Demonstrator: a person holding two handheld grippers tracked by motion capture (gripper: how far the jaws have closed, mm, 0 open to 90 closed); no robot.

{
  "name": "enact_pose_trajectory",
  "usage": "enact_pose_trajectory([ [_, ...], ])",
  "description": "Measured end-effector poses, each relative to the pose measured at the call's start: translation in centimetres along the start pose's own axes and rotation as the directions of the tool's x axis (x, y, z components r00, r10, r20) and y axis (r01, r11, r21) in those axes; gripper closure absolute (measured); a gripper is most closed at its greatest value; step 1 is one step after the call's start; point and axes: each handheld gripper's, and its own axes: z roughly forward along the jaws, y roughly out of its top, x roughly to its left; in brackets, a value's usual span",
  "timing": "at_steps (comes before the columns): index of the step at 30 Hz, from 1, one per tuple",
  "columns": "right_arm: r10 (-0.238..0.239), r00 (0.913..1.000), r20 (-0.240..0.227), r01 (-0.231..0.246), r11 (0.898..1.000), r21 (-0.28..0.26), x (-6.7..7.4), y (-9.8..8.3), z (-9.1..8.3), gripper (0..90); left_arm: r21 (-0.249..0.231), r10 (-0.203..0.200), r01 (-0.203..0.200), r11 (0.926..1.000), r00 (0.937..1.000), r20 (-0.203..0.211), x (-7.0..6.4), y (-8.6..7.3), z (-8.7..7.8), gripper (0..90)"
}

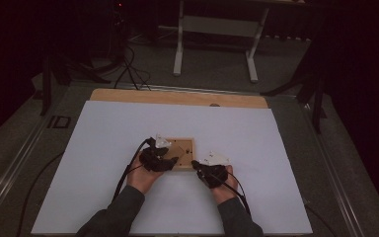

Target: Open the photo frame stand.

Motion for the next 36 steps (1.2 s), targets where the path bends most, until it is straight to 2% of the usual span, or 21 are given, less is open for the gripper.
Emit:
enact_pose_trajectory([
  [6,0.001,1.0,0.001,-0.001,1.0,-0.001,0.0,0.0,0.0,89.8,0.029,0.005,-0.005,0.9996,0.9999,-0.01,0.1,-0.5,0.1,44.2],
  [8,0.002,1.0,0.001,-0.002,1.0,-0.001,0.0,0.0,0.0,89.8,0.042,0.029,-0.029,0.9987,0.9995,-0.006,0.0,-0.6,0.1,48.0],
  [10,0.004,1.0,0.001,-0.004,1.0,-0.002,0.0,0.0,0.0,89.8,0.049,0.051,-0.049,0.9976,0.9984,-0.024,-0.2,-0.5,0.0,49.8],
  [14,0.002,1.0,0.001,-0.002,1.0,-0.001,0.0,0.0,0.0,89.8,0.034,0.015,-0.015,0.9993,0.9999,-0.003,0.1,-0.2,-0.2,50.1],
  [18,0.002,1.0,0.001,-0.002,1.0,-0.002,0.0,0.0,0.0,89.8,0.003,-0.003,0.003,1.0,1.0,-0.002,0.0,0.3,-0.6,49.8],
  [24,0.0,1.0,0.002,0.0,1.0,-0.004,0.0,0.0,0.0,89.8,-0.026,-0.072,0.074,0.9969,0.9962,0.049,0.5,1.0,-0.9,48.1],
  [27,-0.002,1.0,0.002,0.002,1.0,-0.005,0.0,0.0,0.0,89.8,-0.006,-0.109,0.11,0.994,0.992,0.064,0.8,1.0,-0.6,46.5],
  [30,-0.002,1.0,0.002,0.002,1.0,-0.005,0.0,0.0,0.0,89.8,0.024,-0.113,0.112,0.9934,0.9921,0.054,1.0,0.9,-0.3,44.5],
  [36,0.001,1.0,0.0,-0.001,1.0,-0.004,0.0,0.0,0.0,89.8,0.037,-0.114,0.113,0.993,0.9918,0.056,1.0,0.8,-0.3,41.9],
])
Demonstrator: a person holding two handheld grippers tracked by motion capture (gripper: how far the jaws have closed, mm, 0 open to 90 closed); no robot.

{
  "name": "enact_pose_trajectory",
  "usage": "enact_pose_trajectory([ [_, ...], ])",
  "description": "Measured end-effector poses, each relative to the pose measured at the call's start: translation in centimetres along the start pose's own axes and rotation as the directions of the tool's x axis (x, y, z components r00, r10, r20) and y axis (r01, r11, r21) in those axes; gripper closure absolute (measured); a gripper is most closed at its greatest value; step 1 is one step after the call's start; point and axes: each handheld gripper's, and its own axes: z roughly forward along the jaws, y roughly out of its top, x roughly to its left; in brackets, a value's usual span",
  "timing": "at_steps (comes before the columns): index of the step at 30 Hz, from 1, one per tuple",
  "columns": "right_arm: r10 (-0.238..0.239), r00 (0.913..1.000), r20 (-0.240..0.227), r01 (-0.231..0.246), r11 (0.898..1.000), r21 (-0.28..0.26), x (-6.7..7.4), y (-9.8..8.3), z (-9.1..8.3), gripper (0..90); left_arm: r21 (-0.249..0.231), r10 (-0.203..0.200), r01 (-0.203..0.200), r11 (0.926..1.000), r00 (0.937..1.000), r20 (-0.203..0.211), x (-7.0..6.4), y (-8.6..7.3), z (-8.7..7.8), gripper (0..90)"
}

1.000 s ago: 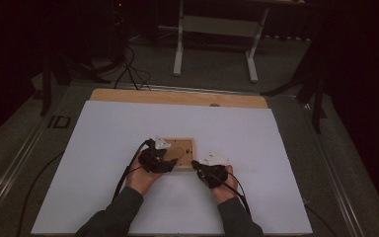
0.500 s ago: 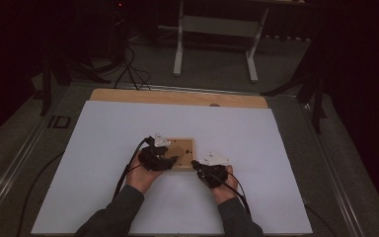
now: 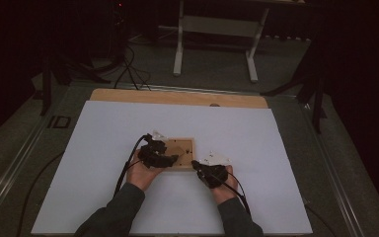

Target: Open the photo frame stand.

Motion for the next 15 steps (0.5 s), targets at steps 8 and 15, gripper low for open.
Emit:
enact_pose_trajectory([
  [8,-0.001,1.0,0.002,0.001,1.0,0.0,0.01,-0.01,0.0,89.7,0.043,-0.026,0.026,0.9987,0.9995,0.018,0.28,-0.08,0.42,42.9],
  [15,0.0,1.0,0.002,0.0,1.0,0.001,0.02,-0.01,-0.01,89.6,0.033,-0.075,0.073,0.9968,0.9936,0.084,0.61,0.05,0.27,47.9],
])
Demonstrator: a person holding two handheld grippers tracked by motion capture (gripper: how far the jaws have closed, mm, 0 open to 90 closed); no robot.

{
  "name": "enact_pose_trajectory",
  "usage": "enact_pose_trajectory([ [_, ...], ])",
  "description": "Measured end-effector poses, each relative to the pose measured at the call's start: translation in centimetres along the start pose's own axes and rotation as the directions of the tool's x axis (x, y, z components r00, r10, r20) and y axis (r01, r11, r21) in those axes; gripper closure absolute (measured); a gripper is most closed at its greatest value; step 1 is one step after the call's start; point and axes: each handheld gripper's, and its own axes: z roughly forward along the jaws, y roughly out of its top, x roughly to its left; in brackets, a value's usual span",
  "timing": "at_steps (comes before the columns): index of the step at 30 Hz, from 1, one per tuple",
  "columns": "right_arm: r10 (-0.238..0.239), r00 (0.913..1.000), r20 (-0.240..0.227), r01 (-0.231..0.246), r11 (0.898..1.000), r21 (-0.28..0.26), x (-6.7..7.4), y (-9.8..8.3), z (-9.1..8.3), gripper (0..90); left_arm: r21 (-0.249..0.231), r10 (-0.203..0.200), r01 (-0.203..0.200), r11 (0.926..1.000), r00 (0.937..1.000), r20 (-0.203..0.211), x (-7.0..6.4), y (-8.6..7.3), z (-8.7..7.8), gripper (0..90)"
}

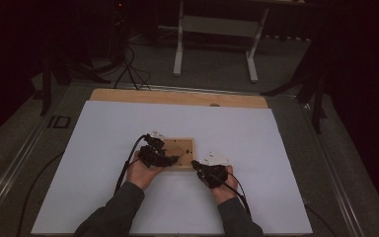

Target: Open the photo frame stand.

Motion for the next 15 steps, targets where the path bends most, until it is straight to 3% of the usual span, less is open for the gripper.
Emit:
enact_pose_trajectory([
  [11,0.001,1.0,0.0,-0.001,1.0,0.0,0.0,0.0,0.0,89.5,-0.014,-0.087,0.089,0.996,0.9934,0.074,0.92,0.25,-0.16,47.9],
  [15,0.001,1.0,0.0,-0.001,1.0,-0.001,0.01,-0.01,0.0,89.4,-0.011,-0.093,0.095,0.9955,0.9926,0.077,1.05,0.31,-0.18,49.3],
])
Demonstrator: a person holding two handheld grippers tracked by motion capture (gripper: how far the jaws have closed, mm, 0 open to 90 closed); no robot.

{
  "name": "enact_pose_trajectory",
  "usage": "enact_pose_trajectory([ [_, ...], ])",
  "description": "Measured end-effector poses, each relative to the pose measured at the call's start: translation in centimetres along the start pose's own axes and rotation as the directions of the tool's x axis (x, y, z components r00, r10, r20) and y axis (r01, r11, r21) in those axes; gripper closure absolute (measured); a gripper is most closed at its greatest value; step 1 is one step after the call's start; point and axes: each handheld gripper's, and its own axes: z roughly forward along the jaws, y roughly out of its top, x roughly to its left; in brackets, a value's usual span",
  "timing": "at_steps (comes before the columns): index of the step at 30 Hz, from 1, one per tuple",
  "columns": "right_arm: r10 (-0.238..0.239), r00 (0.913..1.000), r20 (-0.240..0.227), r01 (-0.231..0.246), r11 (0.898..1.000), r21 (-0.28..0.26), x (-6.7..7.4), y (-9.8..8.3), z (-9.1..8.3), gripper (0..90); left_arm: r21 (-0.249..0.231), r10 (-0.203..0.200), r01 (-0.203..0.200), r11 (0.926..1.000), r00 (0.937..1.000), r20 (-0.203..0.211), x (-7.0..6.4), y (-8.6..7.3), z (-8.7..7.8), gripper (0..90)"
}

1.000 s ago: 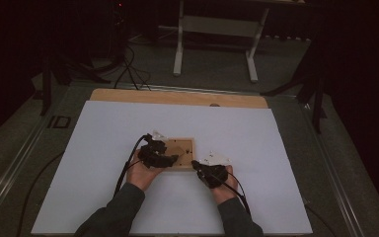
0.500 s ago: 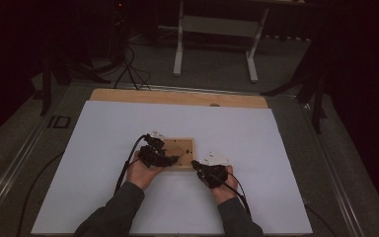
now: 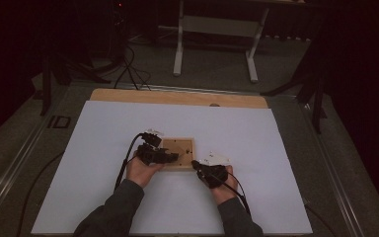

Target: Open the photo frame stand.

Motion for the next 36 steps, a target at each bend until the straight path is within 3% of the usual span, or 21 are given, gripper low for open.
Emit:
enact_pose_trajectory([
  [2,0.0,1.0,0.0,0.0,1.0,0.0,0.0,0.0,0.0,89.3,0.003,-0.015,0.015,0.9999,0.9999,0.008,0.2,0.1,0.0,50.8],
  [9,0.001,1.0,0.001,-0.001,1.0,0.0,0.0,0.0,0.0,88.8,0.025,-0.009,0.01,0.9996,0.9999,-0.011,0.1,0.2,0.1,52.0],
  [24,0.004,1.0,0.001,-0.004,1.0,0.002,-0.1,0.0,0.0,85.9,0.038,0.046,-0.044,0.9983,0.9972,-0.058,-0.5,0.2,0.2,52.6],
  [36,0.011,0.9999,-0.007,-0.011,1.0,0.01,-0.2,0.1,-0.1,79.0,0.022,0.108,-0.107,0.9941,0.9894,-0.097,-1.3,-0.1,0.0,52.7],
])
